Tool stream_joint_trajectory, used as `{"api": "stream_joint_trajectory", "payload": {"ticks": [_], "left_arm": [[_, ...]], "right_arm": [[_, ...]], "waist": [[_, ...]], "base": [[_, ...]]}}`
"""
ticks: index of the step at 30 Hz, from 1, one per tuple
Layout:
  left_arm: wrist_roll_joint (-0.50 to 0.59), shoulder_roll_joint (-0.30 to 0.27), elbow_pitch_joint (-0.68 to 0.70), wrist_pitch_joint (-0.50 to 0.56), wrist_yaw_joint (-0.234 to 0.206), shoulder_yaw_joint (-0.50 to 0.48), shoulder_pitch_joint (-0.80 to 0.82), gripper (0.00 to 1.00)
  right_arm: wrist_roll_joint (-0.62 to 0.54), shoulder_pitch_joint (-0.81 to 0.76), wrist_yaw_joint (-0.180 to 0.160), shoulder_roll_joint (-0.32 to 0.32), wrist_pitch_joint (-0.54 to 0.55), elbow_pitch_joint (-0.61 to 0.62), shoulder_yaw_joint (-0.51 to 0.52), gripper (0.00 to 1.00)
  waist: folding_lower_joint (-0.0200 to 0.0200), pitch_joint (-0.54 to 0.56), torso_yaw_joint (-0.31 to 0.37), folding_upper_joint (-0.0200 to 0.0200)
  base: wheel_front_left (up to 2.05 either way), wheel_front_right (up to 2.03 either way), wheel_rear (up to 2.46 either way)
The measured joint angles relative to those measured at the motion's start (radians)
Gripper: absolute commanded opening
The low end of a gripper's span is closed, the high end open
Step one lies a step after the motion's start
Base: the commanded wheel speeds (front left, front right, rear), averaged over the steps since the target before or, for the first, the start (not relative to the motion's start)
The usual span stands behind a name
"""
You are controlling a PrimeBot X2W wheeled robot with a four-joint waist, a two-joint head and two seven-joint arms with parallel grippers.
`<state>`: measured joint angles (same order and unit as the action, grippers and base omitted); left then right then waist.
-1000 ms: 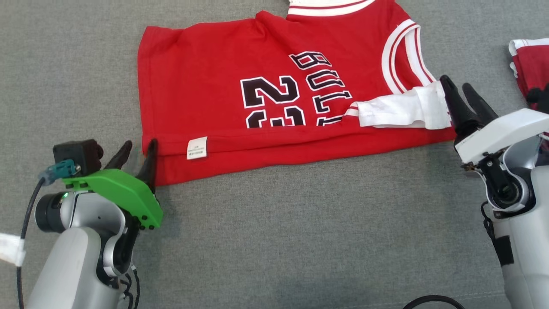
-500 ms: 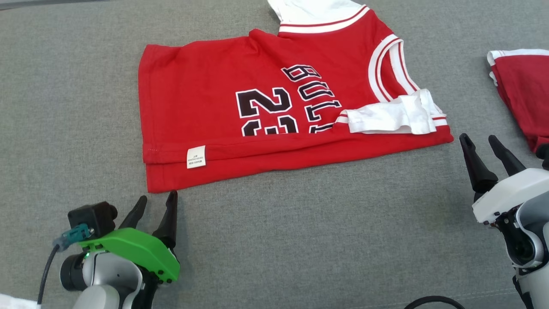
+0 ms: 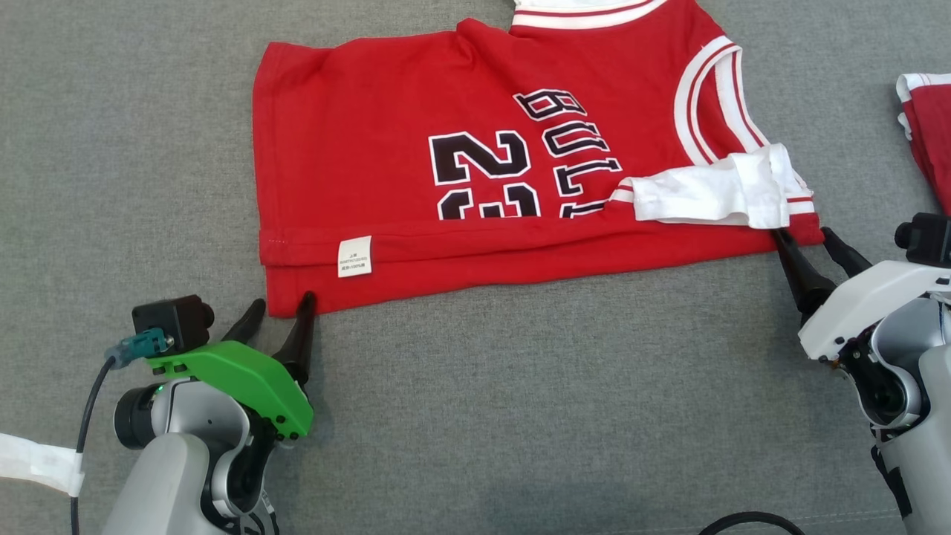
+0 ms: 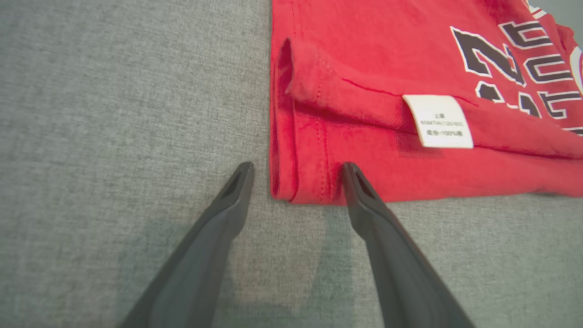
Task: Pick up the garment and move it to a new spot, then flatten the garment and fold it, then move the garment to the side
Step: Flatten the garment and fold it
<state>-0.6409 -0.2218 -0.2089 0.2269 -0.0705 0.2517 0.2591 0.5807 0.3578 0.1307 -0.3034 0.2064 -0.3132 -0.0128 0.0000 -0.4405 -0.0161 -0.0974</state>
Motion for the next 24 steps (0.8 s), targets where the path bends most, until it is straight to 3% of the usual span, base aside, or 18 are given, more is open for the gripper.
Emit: {"api": "stream_joint_trajectory", "payload": {"ticks": [6,7,8,9,11,12,13,24], "left_arm": [[-0.01,0.005,-0.043,0.009,0.025,0.009,0.031,1.0],[-0.011,0.005,-0.051,0.009,0.028,0.011,0.037,0.44],[-0.013,0.005,-0.056,0.01,0.032,0.013,0.042,0.13],[-0.016,0.004,-0.061,0.014,0.038,0.016,0.046,0.0],[-0.021,-0.001,-0.074,0.022,0.051,0.021,0.059,0.0],[-0.028,-0.005,-0.08,0.029,0.058,0.024,0.062,0.0],[-0.034,-0.003,-0.083,0.034,0.066,0.03,0.065,0.0],[-0.105,-0.036,-0.048,0.162,0.125,0.045,0.079,0.0]], "right_arm": [[0.027,0.015,0.0,-0.017,-0.001,-0.026,-0.014,1.0],[0.031,0.018,0.0,-0.019,0.0,-0.027,-0.018,1.0],[0.035,0.021,0.0,-0.021,0.003,-0.029,-0.023,1.0],[0.04,0.023,0.0,-0.023,0.008,-0.031,-0.028,0.87],[0.051,0.029,0.0,-0.027,0.016,-0.033,-0.038,0.44],[0.059,0.035,0.0,-0.029,0.021,-0.034,-0.041,0.39],[0.069,0.039,0.0,-0.031,0.029,-0.034,-0.046,0.0],[0.186,0.085,0.0,-0.106,0.195,-0.017,-0.074,0.0]], "waist": [[0.0,-0.004,-0.001,0.0],[0.0,-0.005,-0.001,-0.0001],[0.0,-0.004,-0.001,-0.0001],[0.0,-0.004,-0.001,0.0],[0.0,-0.002,-0.001,0.0],[0.0,-0.001,-0.001,0.0],[0.0,0.001,-0.001,0.0],[0.0,0.043,-0.004,0.0001]], "base": [[0.0,0.0,0.0],[0.0,0.0,0.0],[0.0,0.0,0.0],[0.0,0.0,0.0],[0.0,0.0,0.0],[0.0,0.0,0.0],[0.0,0.0,0.0],[0.0,0.0,0.0]]}}
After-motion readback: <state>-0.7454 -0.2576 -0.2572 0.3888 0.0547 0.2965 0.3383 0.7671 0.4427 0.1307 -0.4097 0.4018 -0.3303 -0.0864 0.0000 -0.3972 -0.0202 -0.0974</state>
